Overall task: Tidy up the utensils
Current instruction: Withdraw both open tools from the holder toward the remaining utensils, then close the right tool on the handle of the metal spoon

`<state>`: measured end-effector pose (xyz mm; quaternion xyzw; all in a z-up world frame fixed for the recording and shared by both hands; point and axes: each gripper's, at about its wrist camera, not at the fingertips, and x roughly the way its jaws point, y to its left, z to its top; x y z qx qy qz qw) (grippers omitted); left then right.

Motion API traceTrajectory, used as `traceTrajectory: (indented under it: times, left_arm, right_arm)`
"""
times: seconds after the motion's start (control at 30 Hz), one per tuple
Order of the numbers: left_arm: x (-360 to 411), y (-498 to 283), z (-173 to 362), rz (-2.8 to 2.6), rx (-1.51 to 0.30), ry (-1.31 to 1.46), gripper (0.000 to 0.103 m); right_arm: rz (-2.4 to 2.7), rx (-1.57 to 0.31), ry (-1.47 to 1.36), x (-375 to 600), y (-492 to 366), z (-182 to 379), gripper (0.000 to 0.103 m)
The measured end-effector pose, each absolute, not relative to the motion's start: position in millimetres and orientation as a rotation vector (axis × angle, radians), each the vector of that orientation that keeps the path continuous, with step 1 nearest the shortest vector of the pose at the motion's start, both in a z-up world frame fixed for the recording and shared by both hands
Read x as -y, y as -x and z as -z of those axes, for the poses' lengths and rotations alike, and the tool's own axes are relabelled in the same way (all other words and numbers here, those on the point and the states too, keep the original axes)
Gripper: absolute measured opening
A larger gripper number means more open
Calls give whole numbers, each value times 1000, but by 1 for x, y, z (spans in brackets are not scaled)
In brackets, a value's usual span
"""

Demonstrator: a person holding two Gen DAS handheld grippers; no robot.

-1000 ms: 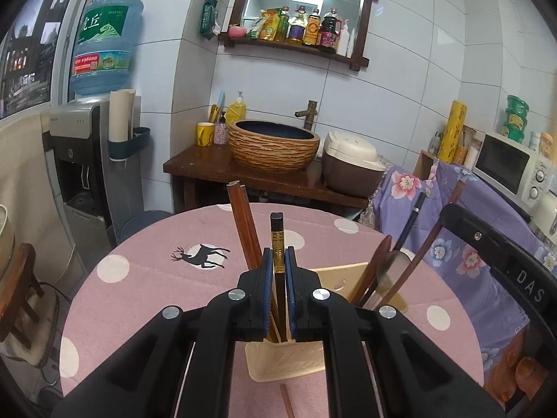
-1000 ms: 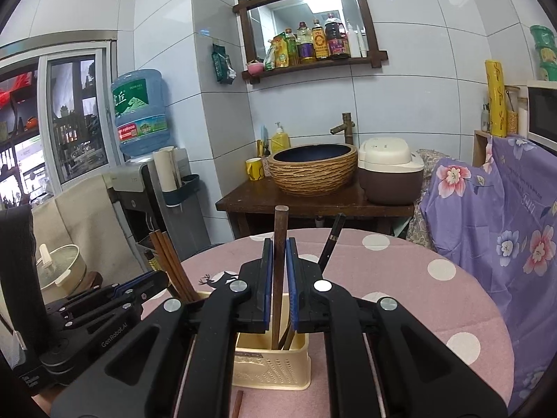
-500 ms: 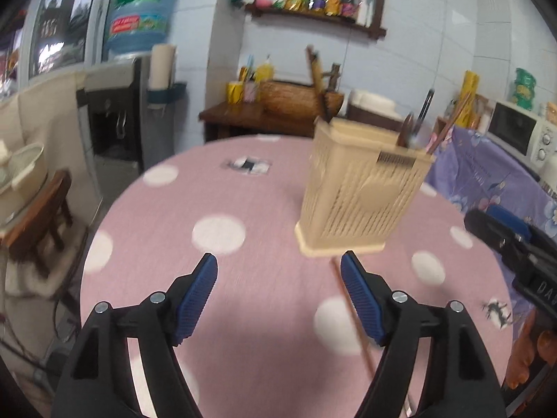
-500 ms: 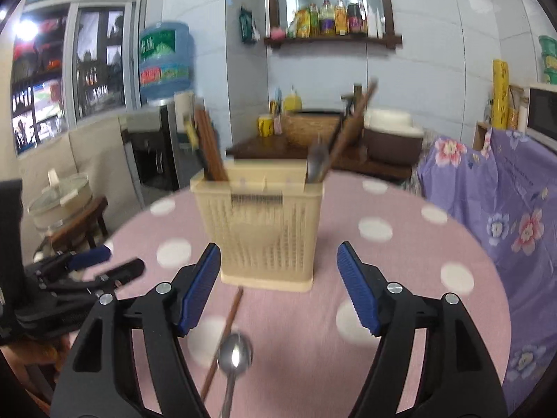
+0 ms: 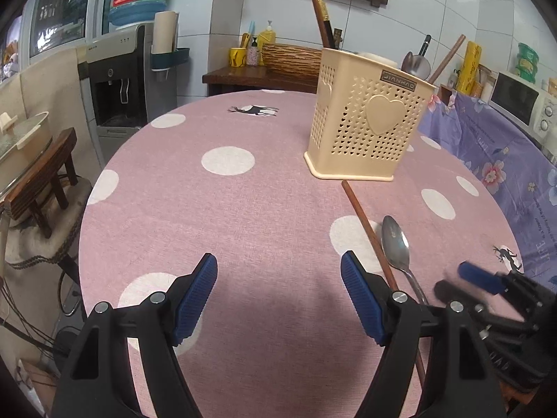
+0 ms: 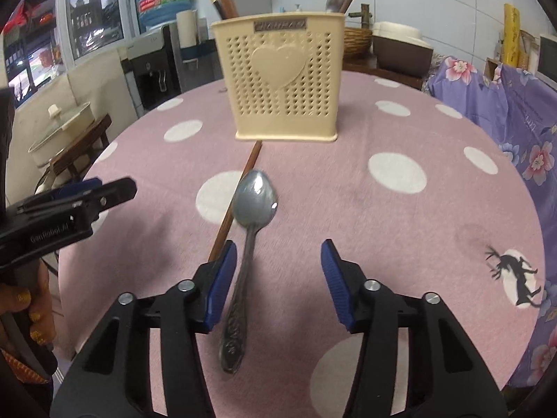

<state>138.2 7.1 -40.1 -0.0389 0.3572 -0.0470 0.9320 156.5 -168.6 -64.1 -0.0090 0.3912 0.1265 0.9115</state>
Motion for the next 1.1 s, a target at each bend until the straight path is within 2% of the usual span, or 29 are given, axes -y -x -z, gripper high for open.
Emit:
traceTrajectory:
  times: [0.17, 0.3, 0.37, 0.7, 0.77, 0.83, 0.87, 1.1]
  left_arm:
    - [-4, -134, 40, 94, -726, 64, 73]
    - [-4, -134, 40, 89, -728, 64, 73]
    - [-4, -134, 41, 89, -728, 64, 73]
    - [3, -134, 42, 109, -733, 64, 73]
    - [5, -134, 42, 109, -732, 65, 73]
    - [5, -133, 42, 114, -732, 67, 73]
    - [5, -133, 41, 113, -732, 67, 73]
    - [2, -130, 38, 100, -725, 62, 73]
  right_arm:
    - [-273, -825, 65, 154, -155, 71, 39]
    - [-255, -840, 69, 154, -157, 75, 17]
    - [-236, -846, 61, 160, -158, 75, 10]
    - [-139, -862, 18, 211, -159, 73, 8]
    - [-163, -871, 39, 209, -161, 72, 15]
    - [-170, -866, 44, 207, -163, 70, 53]
    - [-179, -861, 51, 205, -166, 69, 58]
    - [-180, -878, 100, 198, -205, 65, 59]
